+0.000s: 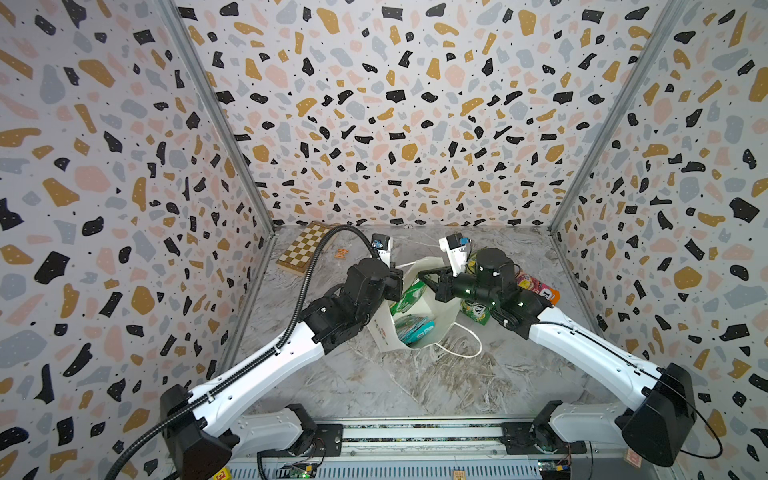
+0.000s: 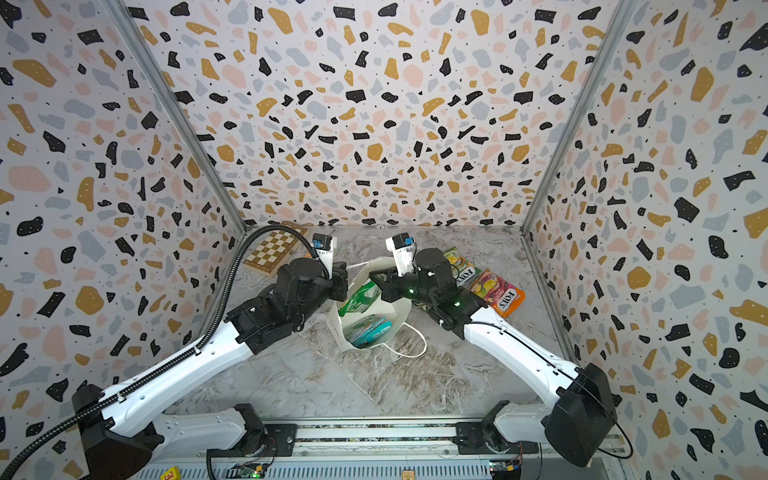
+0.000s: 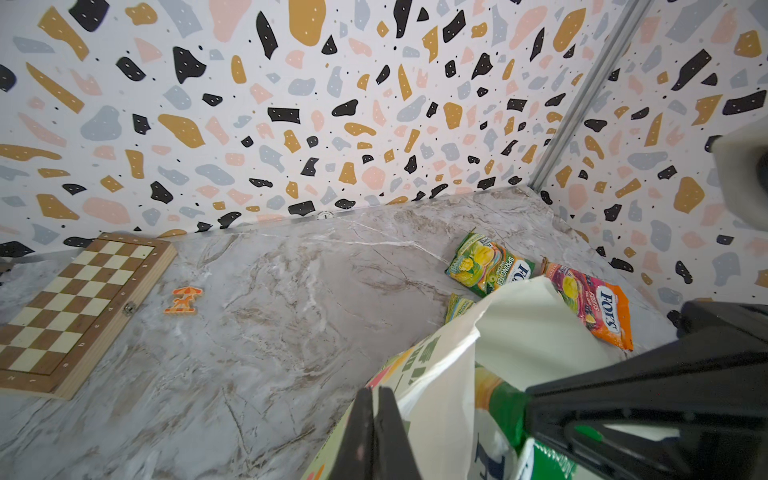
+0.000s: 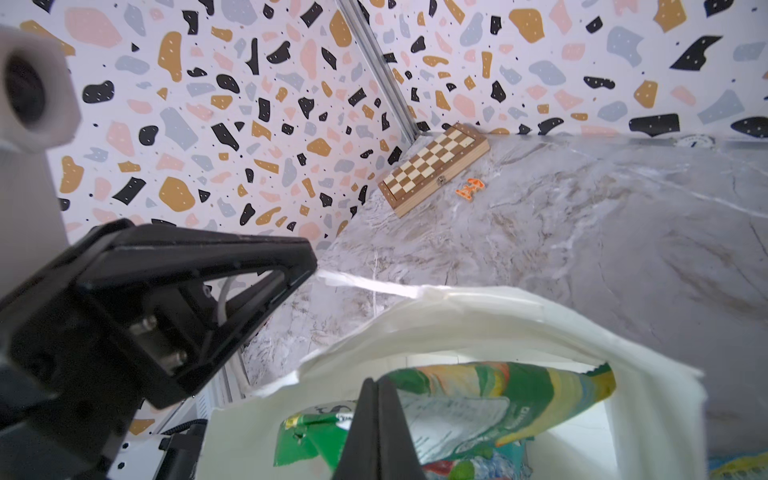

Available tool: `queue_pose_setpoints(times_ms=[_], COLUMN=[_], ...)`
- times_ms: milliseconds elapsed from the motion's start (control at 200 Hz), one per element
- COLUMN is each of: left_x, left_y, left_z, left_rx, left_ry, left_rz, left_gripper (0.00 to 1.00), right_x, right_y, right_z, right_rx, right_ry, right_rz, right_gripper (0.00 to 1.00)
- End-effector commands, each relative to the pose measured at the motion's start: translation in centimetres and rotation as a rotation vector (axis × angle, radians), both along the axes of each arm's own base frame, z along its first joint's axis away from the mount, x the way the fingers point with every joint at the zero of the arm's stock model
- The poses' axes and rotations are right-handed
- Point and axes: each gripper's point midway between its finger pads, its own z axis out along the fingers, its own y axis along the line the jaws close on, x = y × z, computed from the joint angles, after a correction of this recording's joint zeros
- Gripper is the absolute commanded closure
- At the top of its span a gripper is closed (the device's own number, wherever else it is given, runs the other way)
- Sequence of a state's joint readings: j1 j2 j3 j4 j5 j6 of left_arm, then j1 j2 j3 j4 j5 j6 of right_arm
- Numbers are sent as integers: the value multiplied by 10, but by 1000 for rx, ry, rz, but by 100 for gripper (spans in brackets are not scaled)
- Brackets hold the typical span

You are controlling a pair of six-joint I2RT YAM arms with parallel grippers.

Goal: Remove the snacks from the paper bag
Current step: 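Lift the green packet up out of the bag with the right gripper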

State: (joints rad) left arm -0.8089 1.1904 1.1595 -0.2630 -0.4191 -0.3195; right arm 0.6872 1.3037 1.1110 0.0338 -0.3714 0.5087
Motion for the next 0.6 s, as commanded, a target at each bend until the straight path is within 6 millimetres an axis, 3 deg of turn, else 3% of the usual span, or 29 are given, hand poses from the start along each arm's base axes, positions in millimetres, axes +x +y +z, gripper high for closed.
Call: queue_pose_setpoints(times_ms=[0, 230, 591], left_x=[8, 22, 49], left_y=[12, 27, 40], left_z=[21, 36, 62], left_rx=[-7, 11, -68], left_ry=[-44, -72, -93], left_rz=[86, 142, 51], left_gripper=[100, 100, 100], right_x=[2, 17, 49], right_y=[4, 10, 13], right_z=[43, 70, 121], right_rx=[61, 69, 134], right_ry=[-82, -110, -147], right_rz=[50, 61, 63], right_gripper=[100, 100, 100])
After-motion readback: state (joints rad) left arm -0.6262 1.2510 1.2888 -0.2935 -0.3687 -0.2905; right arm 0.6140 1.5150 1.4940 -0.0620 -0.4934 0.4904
